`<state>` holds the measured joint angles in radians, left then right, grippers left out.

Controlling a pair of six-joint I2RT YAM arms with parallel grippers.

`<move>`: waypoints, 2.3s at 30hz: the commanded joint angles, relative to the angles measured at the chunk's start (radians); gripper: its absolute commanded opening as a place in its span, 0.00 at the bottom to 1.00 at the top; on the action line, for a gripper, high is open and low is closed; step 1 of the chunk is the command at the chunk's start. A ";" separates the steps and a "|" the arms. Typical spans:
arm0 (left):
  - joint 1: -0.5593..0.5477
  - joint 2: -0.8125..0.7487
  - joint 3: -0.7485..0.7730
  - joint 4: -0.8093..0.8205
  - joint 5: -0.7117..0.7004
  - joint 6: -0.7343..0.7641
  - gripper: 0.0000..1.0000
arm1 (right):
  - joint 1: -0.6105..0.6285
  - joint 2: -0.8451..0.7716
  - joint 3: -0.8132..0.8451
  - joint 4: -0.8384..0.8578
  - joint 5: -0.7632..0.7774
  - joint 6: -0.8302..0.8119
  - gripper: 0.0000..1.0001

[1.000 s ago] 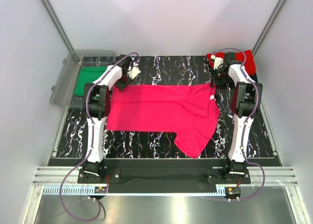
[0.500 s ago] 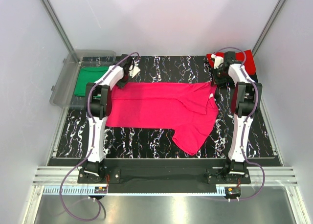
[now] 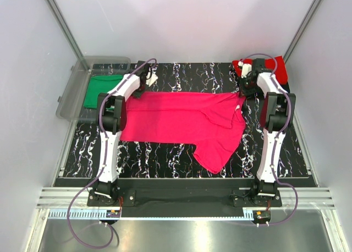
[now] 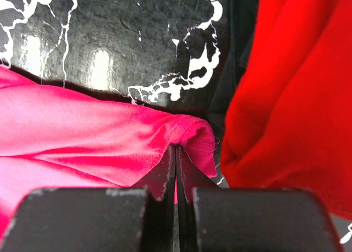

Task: Fold and stack the t-shirts
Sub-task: Fold the tshirt

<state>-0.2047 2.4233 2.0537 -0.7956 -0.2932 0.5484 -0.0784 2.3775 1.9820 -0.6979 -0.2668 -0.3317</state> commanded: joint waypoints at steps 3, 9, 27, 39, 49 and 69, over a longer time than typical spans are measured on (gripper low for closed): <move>-0.013 -0.062 0.059 0.022 0.021 -0.031 0.35 | -0.014 -0.109 -0.029 -0.005 0.041 -0.015 0.03; -0.093 -0.242 0.109 0.029 0.066 -0.028 0.45 | -0.012 -0.296 -0.052 -0.003 -0.031 -0.049 0.26; -0.133 -0.632 -0.636 0.111 0.192 -0.067 0.42 | 0.337 -0.617 -0.486 -0.146 -0.216 -0.279 0.34; -0.098 -0.667 -0.780 0.141 0.195 -0.082 0.40 | 0.373 -0.411 -0.413 -0.132 -0.228 -0.236 0.28; -0.094 -0.636 -0.764 0.139 0.186 -0.085 0.40 | 0.373 -0.328 -0.371 -0.138 -0.255 -0.216 0.27; -0.094 -0.604 -0.731 0.125 0.175 -0.085 0.40 | 0.374 -0.250 -0.293 -0.141 -0.249 -0.202 0.27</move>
<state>-0.3050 1.8153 1.2785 -0.6865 -0.1165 0.4702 0.2935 2.1475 1.6680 -0.8364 -0.4988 -0.5400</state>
